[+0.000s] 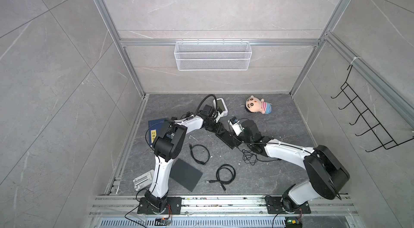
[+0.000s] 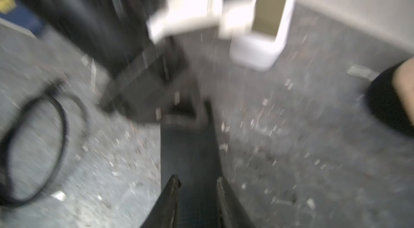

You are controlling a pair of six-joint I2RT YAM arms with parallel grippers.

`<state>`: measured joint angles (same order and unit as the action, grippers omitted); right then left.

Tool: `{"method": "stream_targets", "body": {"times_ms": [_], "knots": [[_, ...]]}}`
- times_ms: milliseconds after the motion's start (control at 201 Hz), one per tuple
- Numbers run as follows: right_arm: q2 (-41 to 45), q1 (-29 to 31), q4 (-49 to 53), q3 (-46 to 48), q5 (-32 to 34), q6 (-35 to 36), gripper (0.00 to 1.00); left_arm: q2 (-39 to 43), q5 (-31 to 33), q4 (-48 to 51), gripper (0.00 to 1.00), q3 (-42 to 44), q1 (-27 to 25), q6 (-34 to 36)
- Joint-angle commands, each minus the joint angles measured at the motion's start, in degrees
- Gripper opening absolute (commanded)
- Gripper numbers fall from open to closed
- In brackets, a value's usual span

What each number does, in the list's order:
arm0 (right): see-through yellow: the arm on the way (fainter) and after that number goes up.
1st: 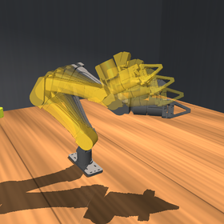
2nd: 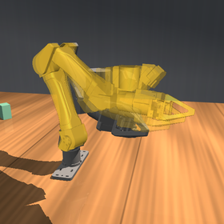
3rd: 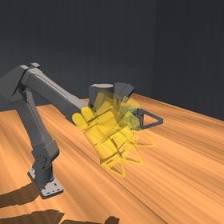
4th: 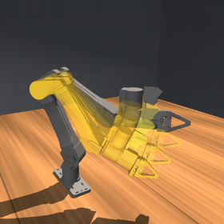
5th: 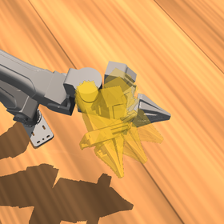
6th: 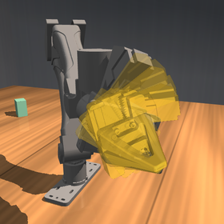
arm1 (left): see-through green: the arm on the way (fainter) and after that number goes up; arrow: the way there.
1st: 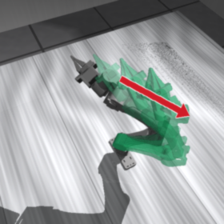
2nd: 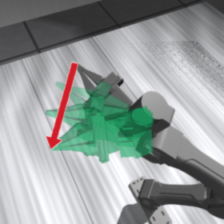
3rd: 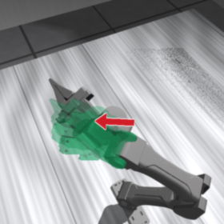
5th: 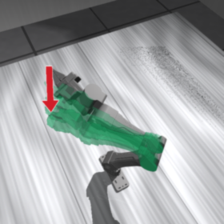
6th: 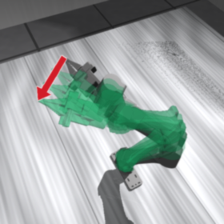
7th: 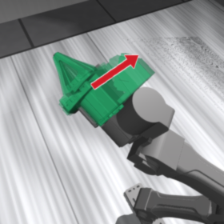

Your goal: Insert the plug into the switch port

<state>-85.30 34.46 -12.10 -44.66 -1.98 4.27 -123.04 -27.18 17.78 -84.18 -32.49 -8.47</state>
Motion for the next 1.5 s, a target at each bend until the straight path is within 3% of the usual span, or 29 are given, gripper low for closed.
{"method": "stream_targets", "body": {"times_ms": [0,294,508,712,876,1145,1493], "knots": [[4.0,-0.69,1.89,1.45,-0.27,0.9,0.34,-3.3,4.35,17.0,0.48,3.49,-1.72,-3.89],[12.47,-5.03,9.4,2.45,1.98,-3.12,0.35,2.6,7.04,14.68,0.57,3.23,-1.46,-6.59],[13.03,-5.3,18.95,2.46,-0.52,-16.39,0.32,7.6,9.22,10.57,0.59,6.0,-1.5,-9.29],[16.04,-5.3,16.76,8.49,-4.29,-28.28,0.33,10.96,9.51,4.02,0.59,10.19,-1.5,-12.41],[13.02,-5.21,14.45,9.83,-4.99,-37.71,0.33,12.46,9.97,-2.06,0.59,13.34,-1.47,-15.8],[4.84,-5.19,8.98,9.25,-5.91,-45.63,0.32,12.23,10.14,-7.17,0.59,13.81,-1.47,-17.46],[-1.54,-5.02,6.98,6.0,-4.63,-45.44,0.32,9.7,4.12,-12.24,0.59,12.73,-2.49,-18.11]]}}
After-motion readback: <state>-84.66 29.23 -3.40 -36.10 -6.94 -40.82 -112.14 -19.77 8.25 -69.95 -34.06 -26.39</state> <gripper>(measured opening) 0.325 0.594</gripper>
